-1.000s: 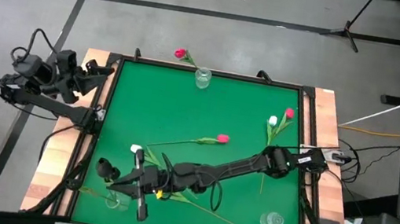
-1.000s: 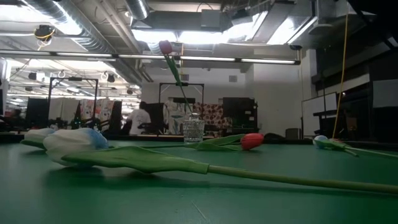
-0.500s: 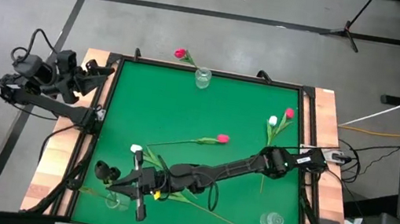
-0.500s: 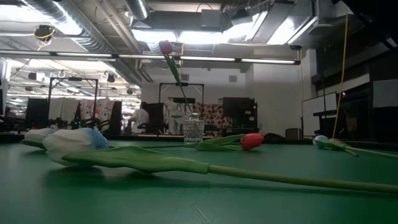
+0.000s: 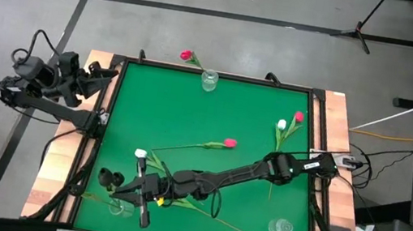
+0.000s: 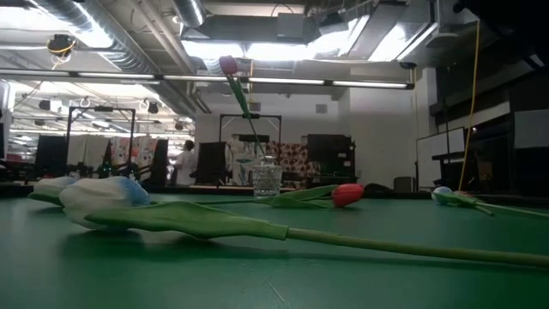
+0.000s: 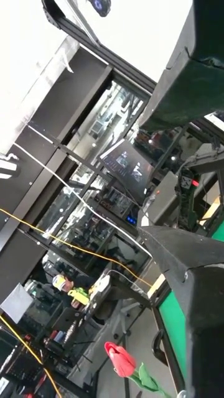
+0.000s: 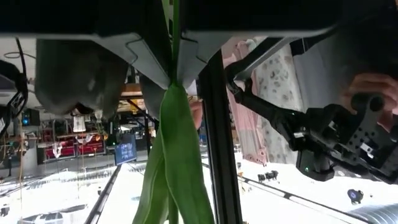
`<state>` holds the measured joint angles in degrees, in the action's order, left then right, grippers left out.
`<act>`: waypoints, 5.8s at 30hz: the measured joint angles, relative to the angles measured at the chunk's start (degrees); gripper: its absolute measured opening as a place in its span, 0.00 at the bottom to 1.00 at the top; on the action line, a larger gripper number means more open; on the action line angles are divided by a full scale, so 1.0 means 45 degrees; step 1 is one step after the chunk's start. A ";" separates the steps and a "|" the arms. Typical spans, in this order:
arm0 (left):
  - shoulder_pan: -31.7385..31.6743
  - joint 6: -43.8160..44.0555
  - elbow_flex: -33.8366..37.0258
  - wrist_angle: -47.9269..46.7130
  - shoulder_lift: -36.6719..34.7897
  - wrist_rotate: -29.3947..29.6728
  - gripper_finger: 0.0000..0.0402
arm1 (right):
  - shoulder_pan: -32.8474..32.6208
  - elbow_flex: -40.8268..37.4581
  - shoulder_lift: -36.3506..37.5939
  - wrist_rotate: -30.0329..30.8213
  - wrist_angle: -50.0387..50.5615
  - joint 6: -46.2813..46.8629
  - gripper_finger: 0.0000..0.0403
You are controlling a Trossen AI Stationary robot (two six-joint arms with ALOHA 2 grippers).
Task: Sort flowers into vase by color
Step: Put the black flower into the bottom left transparent vase, then put the left pink flower into the top transparent vase
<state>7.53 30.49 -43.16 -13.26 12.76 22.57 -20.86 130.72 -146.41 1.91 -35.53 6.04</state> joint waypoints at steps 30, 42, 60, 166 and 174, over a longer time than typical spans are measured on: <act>0.0001 0.0089 0.0000 -0.0354 -0.0002 0.0000 0.64 | -0.0019 0.0005 -0.0383 -0.0573 0.1695 -0.0063 0.04; 0.0001 0.0099 0.0000 -0.0354 0.0000 0.0000 0.64 | -0.0024 0.0005 -0.0670 -0.0555 0.1830 0.0631 0.32; -0.0002 0.0421 -0.0005 -0.1650 -0.0002 0.0000 0.64 | -0.0017 0.0005 0.1546 0.0809 0.9377 -0.0106 0.46; -0.2306 -0.2326 0.1389 -0.3556 0.9674 -0.6490 0.64 | 0.6081 -1.0472 0.5712 -0.2397 1.4625 -0.4659 0.29; -0.2491 -0.2212 0.1389 -0.3555 0.9674 -0.6816 0.64 | 0.6057 -1.0467 0.5727 -0.2030 1.4619 -0.3460 0.05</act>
<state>-3.68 20.54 -36.91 -29.26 56.29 -8.10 6.39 83.61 -120.64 -7.22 30.26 -9.53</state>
